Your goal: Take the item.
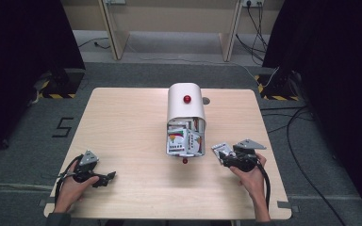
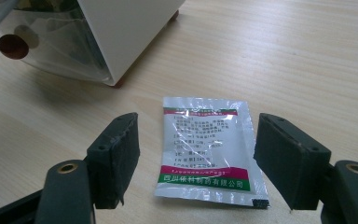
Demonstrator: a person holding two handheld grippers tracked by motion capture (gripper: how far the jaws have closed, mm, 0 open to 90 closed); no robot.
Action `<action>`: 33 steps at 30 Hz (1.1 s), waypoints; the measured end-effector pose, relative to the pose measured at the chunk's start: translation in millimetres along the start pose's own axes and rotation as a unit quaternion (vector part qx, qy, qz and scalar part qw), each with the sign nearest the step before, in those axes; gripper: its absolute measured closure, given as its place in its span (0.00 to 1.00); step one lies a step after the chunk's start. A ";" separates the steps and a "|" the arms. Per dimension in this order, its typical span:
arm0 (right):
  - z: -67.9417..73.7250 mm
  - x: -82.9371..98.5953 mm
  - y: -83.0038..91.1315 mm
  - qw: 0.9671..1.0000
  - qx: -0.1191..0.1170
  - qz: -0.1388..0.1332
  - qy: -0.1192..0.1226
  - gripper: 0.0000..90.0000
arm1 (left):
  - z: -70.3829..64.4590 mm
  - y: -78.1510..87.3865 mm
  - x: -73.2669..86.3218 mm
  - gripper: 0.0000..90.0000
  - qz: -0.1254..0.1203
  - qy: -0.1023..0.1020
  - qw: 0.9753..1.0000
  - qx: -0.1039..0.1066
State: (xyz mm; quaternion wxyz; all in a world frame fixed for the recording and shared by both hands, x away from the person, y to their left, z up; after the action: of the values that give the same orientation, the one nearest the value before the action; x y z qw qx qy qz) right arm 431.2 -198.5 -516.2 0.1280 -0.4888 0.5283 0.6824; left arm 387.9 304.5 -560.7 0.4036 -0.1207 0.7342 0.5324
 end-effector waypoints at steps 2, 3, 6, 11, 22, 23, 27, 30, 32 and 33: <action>0.7 -0.4 1.5 1.000 0.000 -0.001 0.000 0.34 | 0.0 0.1 0.1 0.00 0.000 0.000 1.000 0.000; 1.0 -0.6 2.3 1.000 0.000 -0.003 0.001 0.34 | 0.0 0.1 0.1 0.00 0.000 0.000 1.000 0.000; 3.3 -0.9 4.5 1.000 -0.001 -0.003 0.000 0.34 | -0.4 0.2 0.2 0.00 0.000 0.002 1.000 0.001; 6.8 -2.0 8.1 1.000 -0.002 -0.008 0.007 0.34 | -0.2 0.4 0.4 0.00 0.000 0.001 1.000 0.001; 13.6 -2.6 14.9 1.000 -0.007 -0.010 0.016 0.32 | -0.3 0.3 0.5 0.00 -0.001 0.001 1.000 0.001; 14.4 -2.5 15.3 1.000 -0.007 -0.010 0.016 0.31 | -0.4 0.5 0.6 0.00 0.000 0.001 1.000 0.002; 17.4 -2.9 17.2 1.000 -0.010 -0.012 0.020 0.24 | -0.4 0.5 0.6 0.00 -0.001 0.001 1.000 0.002; 20.2 -3.4 19.1 1.000 -0.011 -0.016 0.017 0.18 | -0.3 0.6 0.7 0.00 -0.001 0.001 1.000 0.002; 21.4 -3.0 20.6 0.999 -0.011 -0.017 0.026 0.18 | -0.3 0.6 0.7 0.00 -0.001 0.001 1.000 0.002; 22.4 -2.7 21.7 0.999 -0.011 -0.017 0.026 0.18 | -0.3 0.6 0.7 0.00 -0.001 0.001 1.000 0.002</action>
State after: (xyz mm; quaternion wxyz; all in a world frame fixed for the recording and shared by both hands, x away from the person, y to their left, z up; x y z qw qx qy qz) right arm 405.7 -187.5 -501.9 0.1206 -0.5162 0.5157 0.6731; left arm 386.9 304.7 -560.8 0.4034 -0.1209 0.7356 0.5306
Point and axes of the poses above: each handheld gripper's, and its own axes: y roughly backward along the jaws, x roughly out of its underside, z roughly to its left, the point moved 5 cm from there along -y, roughly forward along the jaws, and after that the axes turned 7 degrees about y, right-handed, at the moved point
